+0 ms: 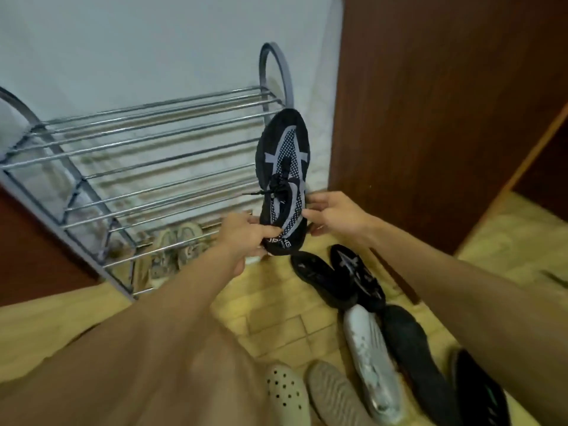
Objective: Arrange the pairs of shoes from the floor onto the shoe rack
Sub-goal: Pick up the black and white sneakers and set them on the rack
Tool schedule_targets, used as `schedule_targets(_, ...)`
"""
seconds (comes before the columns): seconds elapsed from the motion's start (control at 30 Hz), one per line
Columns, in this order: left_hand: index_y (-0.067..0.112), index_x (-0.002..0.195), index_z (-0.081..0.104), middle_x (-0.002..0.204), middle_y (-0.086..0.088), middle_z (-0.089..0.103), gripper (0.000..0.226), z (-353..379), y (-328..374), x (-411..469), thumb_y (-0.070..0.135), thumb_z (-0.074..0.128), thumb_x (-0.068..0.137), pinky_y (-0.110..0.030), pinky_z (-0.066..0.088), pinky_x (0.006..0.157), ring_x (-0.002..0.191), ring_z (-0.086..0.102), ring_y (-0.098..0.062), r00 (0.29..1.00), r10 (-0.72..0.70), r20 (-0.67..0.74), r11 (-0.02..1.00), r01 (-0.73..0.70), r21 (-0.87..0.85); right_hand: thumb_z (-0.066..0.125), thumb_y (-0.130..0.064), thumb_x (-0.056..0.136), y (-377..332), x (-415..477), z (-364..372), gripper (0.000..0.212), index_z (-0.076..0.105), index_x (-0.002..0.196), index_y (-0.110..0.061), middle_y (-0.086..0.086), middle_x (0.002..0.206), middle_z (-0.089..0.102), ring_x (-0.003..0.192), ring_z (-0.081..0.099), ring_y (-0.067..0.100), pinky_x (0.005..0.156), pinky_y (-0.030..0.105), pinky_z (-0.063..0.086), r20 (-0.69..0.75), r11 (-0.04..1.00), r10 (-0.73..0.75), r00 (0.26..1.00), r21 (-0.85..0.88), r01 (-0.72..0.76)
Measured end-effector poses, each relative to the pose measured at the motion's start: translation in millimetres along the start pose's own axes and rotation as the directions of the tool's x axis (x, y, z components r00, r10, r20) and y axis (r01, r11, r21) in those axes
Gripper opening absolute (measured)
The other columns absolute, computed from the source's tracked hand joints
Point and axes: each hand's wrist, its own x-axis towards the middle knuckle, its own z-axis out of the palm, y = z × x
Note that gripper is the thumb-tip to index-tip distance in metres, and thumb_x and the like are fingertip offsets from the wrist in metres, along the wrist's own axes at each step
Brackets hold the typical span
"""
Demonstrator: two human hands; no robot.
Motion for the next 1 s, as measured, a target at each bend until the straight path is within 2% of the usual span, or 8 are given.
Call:
schedule_targets(0.13,0.010,0.078,0.068,0.075,0.002,0.072,0.021,38,-38,27,-0.003,0.080,0.066,-0.021,0.055,0.045,0.068,0.069,-0.013,0.991,-0.133,0.029,0.991,0.133,-0.016,0.049,-0.009,0.098,61,9,-32,0.031,0.059,0.128,-0.014,0.007,0.116,0.068,0.098,0.070,0.022,0.080,0.029,0.058,0.065,0.988,0.152,0.986,-0.008,-0.152)
schedule_targets(0.23,0.008,0.084,0.069,0.076,-0.001,0.070,0.025,61,-76,45,-0.005,0.079,0.066,-0.021,0.053,0.044,0.068,0.067,-0.015,0.970,-0.242,0.035,0.970,0.243,0.001,0.050,-0.012,0.097,121,18,-41,0.039,0.051,0.136,-0.011,0.007,0.102,0.065,0.084,0.066,0.018,0.072,0.025,0.056,0.033,0.930,0.365,0.930,0.026,-0.366)
schedule_targets(0.33,0.011,0.076,0.062,0.073,-0.002,0.067,0.025,79,-113,59,-0.009,0.075,0.069,-0.020,0.051,0.041,0.064,0.064,-0.016,0.933,-0.344,0.107,0.939,0.342,0.035,0.052,-0.014,0.097,189,23,-40,0.042,0.047,0.139,-0.009,0.015,0.103,0.064,0.090,0.065,0.028,0.078,0.036,0.057,-0.052,0.828,0.502,0.863,-0.258,-0.497)
schedule_targets(0.4,0.010,0.079,0.065,0.080,-0.004,0.070,0.025,86,-136,68,-0.009,0.076,0.068,-0.023,0.053,0.047,0.070,0.067,-0.019,0.908,-0.393,0.143,0.919,0.388,0.065,0.052,-0.013,0.096,224,24,-39,0.035,0.055,0.129,-0.002,0.021,0.110,0.064,0.099,0.064,0.034,0.079,0.035,0.055,-0.105,0.778,0.501,0.859,-0.380,-0.500)
schedule_targets(0.47,0.010,0.085,0.070,0.091,-0.008,0.073,0.026,88,-156,74,-0.007,0.077,0.067,-0.027,0.055,0.059,0.079,0.069,-0.021,0.883,-0.433,0.179,0.901,0.423,0.091,0.051,-0.013,0.094,250,23,-42,0.030,0.061,0.116,0.005,0.018,0.099,0.060,0.082,0.057,0.029,0.056,0.016,0.042,-0.114,0.714,0.498,0.860,-0.508,-0.481)
schedule_targets(0.57,0.017,0.085,0.073,0.094,-0.006,0.075,0.027,84,-180,78,-0.002,0.079,0.066,-0.033,0.058,0.074,0.087,0.070,-0.022,0.873,-0.443,0.206,0.896,0.424,0.131,0.050,-0.015,0.093,283,28,-50,0.032,0.054,0.121,0.000,0.018,0.111,0.058,0.084,0.050,0.024,0.052,0.021,0.036,-0.188,0.574,0.515,0.836,-0.649,-0.499)
schedule_targets(0.8,0.019,0.084,0.074,0.089,-0.004,0.076,0.023,94,-183,85,0.003,0.080,0.069,-0.030,0.060,0.068,0.085,0.072,-0.019,0.852,-0.455,0.260,0.889,0.449,0.083,0.055,-0.036,0.095,327,66,-37,0.083,0.006,0.151,0.000,0.024,0.155,0.022,0.135,0.036,0.042,0.105,0.047,0.040,-0.480,0.593,0.619,0.622,-0.234,-0.771)
schedule_targets(1.0,0.015,0.087,0.074,0.090,-0.004,0.076,0.020,99,-181,102,0.004,0.078,0.070,-0.035,0.060,0.072,0.086,0.072,-0.021,0.855,-0.473,0.215,0.880,0.473,0.056,0.050,-0.021,0.097,332,86,-53,0.057,0.028,0.144,0.004,0.028,0.148,0.028,0.127,0.042,0.044,0.099,0.044,0.045,-0.429,0.422,0.690,0.584,-0.417,-0.805)
